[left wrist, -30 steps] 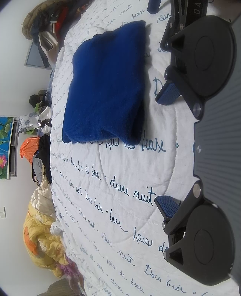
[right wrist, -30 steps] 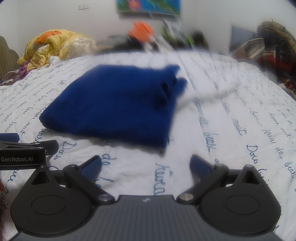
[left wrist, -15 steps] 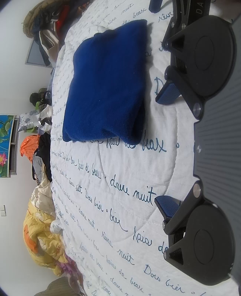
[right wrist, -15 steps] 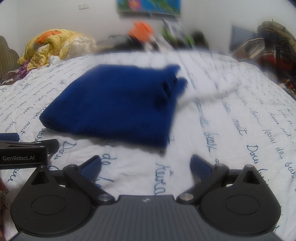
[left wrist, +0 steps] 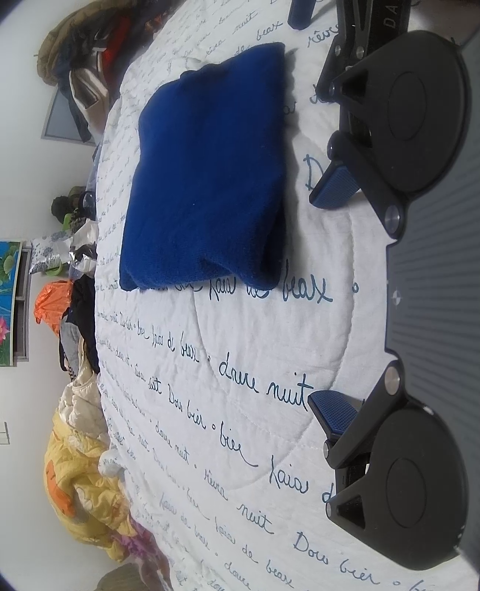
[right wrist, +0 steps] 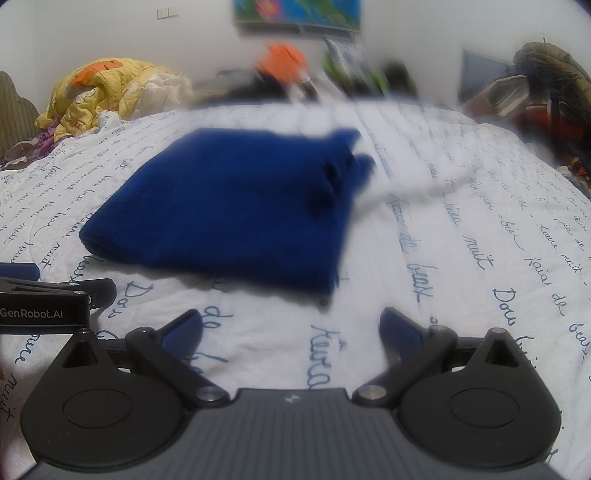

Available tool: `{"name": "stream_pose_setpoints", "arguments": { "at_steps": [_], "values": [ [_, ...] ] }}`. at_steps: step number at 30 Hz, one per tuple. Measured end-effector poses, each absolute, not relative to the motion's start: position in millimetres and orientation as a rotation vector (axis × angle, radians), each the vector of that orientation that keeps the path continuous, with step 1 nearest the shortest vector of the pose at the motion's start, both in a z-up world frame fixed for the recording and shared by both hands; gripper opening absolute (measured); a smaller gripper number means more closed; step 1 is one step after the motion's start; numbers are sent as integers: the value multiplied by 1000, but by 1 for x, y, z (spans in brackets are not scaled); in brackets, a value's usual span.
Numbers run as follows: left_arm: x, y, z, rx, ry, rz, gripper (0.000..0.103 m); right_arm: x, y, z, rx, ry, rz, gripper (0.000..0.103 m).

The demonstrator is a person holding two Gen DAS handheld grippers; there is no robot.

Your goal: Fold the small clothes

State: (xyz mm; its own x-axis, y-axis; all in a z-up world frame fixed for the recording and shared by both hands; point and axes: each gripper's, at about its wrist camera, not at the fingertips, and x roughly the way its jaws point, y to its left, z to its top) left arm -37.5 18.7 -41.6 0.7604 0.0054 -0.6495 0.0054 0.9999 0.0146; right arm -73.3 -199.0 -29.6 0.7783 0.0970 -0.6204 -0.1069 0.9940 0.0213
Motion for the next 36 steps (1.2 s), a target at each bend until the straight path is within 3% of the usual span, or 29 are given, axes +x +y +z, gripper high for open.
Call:
{"name": "stream_pose_setpoints", "arguments": {
  "at_steps": [36],
  "values": [
    [-40, 17, -45, 12, 662, 8, 103, -73, -199, -29, -15, 670, 109, 103]
  ]
}}
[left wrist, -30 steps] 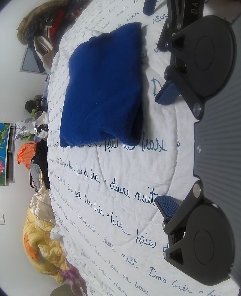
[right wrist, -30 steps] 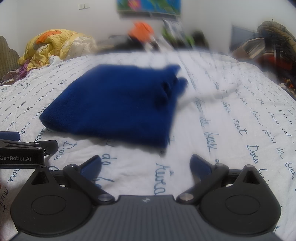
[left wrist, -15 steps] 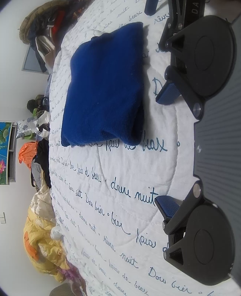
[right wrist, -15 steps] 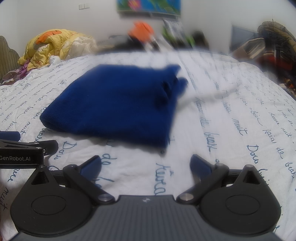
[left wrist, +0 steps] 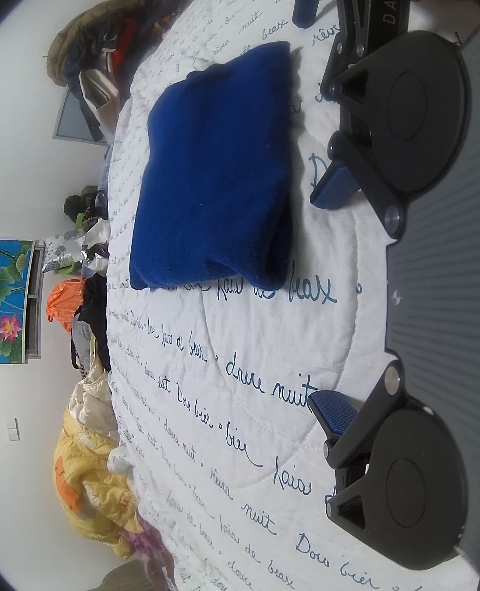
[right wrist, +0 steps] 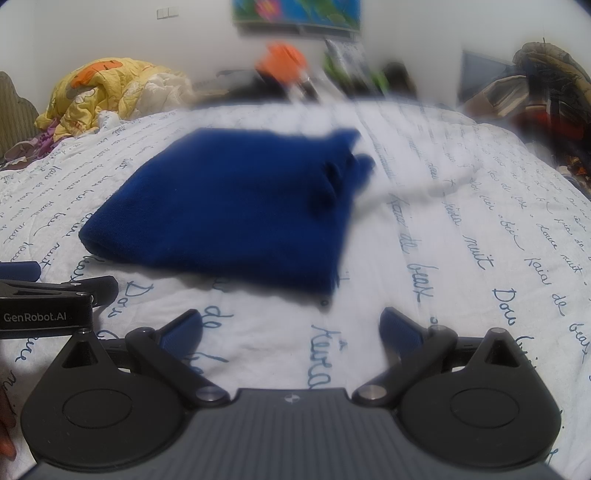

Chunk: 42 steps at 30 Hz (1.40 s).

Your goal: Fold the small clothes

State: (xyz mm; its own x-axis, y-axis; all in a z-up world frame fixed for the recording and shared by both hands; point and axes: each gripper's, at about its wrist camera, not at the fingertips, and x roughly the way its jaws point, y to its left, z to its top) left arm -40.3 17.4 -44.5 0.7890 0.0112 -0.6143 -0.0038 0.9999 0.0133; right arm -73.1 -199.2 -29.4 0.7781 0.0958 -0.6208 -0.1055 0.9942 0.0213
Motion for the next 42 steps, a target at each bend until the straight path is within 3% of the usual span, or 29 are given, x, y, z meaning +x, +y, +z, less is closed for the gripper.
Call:
{"name": "stream_pose_setpoints", "arguments": {
  "at_steps": [42],
  "values": [
    [-40, 19, -39, -4, 694, 32, 103, -74, -201, -27, -5, 662, 60, 103]
  ]
}}
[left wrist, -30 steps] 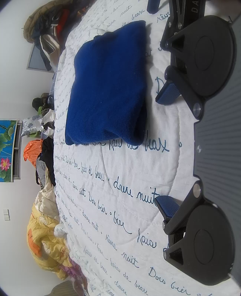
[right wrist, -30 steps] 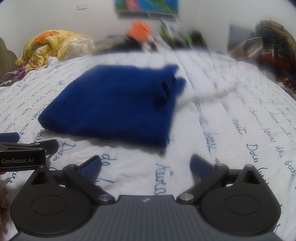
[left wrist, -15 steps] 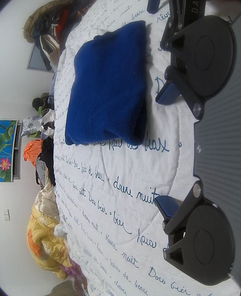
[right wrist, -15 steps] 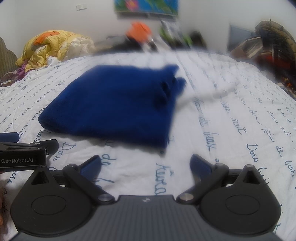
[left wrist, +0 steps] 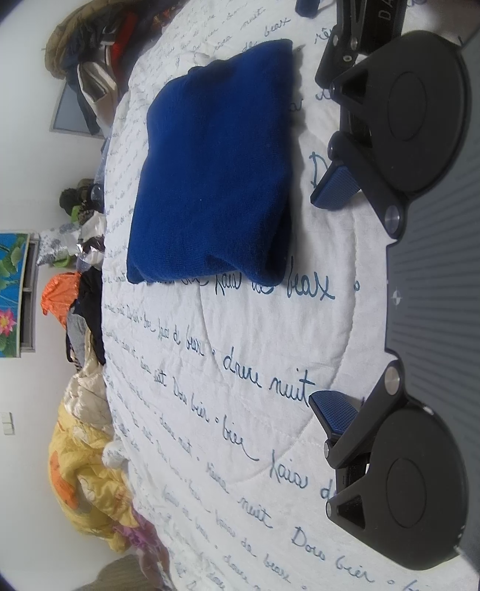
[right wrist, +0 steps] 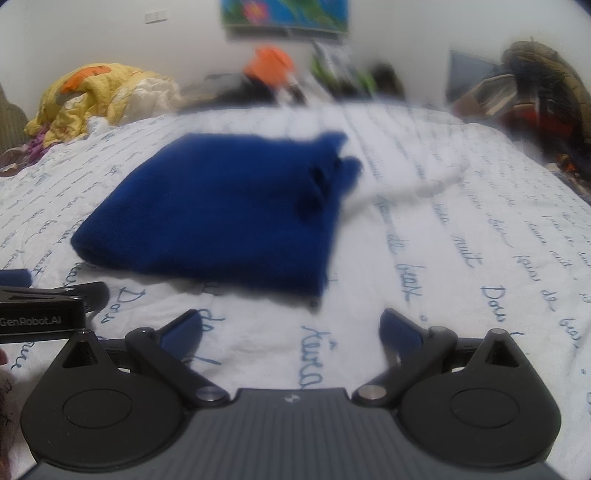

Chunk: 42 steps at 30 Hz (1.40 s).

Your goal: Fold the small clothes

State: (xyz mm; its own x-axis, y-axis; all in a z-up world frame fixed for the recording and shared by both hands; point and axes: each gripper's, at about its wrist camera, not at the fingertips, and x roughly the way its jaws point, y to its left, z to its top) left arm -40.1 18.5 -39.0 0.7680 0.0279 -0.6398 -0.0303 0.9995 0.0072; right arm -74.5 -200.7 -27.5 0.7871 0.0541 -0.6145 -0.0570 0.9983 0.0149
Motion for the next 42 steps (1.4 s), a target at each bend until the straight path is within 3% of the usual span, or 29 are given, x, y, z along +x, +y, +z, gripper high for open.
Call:
{"name": "stream_pose_setpoints", "arguments": {
  "at_steps": [42],
  "values": [
    [-46, 15, -31, 22, 779, 58, 103, -81, -205, -15, 24, 676, 68, 103]
  ]
}}
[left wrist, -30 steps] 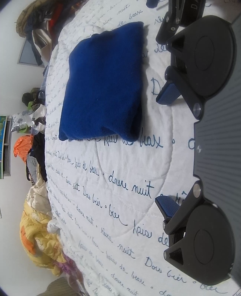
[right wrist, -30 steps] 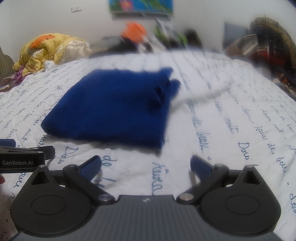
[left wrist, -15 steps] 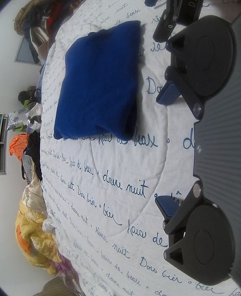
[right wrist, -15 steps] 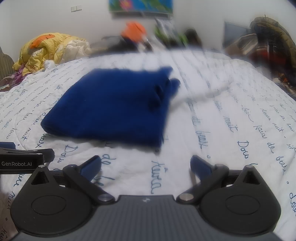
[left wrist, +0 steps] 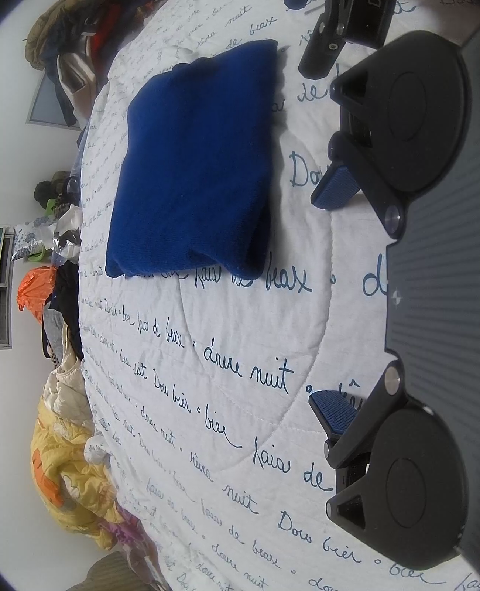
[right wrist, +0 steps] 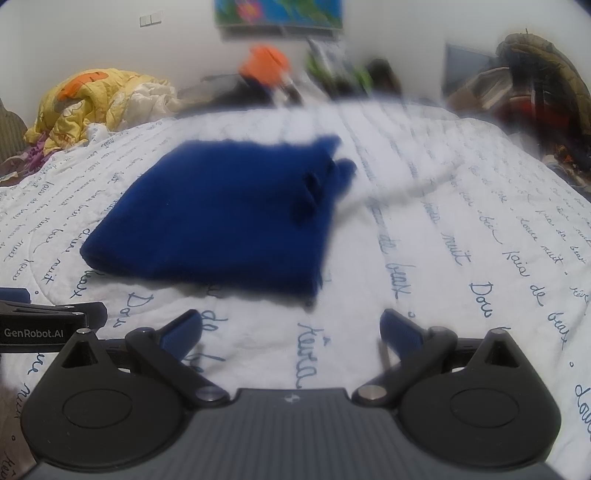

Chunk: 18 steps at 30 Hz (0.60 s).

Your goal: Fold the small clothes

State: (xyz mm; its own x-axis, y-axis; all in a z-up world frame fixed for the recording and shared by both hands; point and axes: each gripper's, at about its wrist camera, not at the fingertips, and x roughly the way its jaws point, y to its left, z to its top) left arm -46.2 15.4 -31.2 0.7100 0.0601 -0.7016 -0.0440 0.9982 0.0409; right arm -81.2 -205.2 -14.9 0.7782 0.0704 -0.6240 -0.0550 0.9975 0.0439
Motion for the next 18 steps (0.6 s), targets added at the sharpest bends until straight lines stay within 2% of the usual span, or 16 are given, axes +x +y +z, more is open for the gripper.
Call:
{"name": "stream_pose_setpoints", "arguments": {
  "at_steps": [18],
  "values": [
    [-51, 15, -24, 29, 748, 57, 103, -82, -204, -13, 21, 670, 85, 103]
  ]
}}
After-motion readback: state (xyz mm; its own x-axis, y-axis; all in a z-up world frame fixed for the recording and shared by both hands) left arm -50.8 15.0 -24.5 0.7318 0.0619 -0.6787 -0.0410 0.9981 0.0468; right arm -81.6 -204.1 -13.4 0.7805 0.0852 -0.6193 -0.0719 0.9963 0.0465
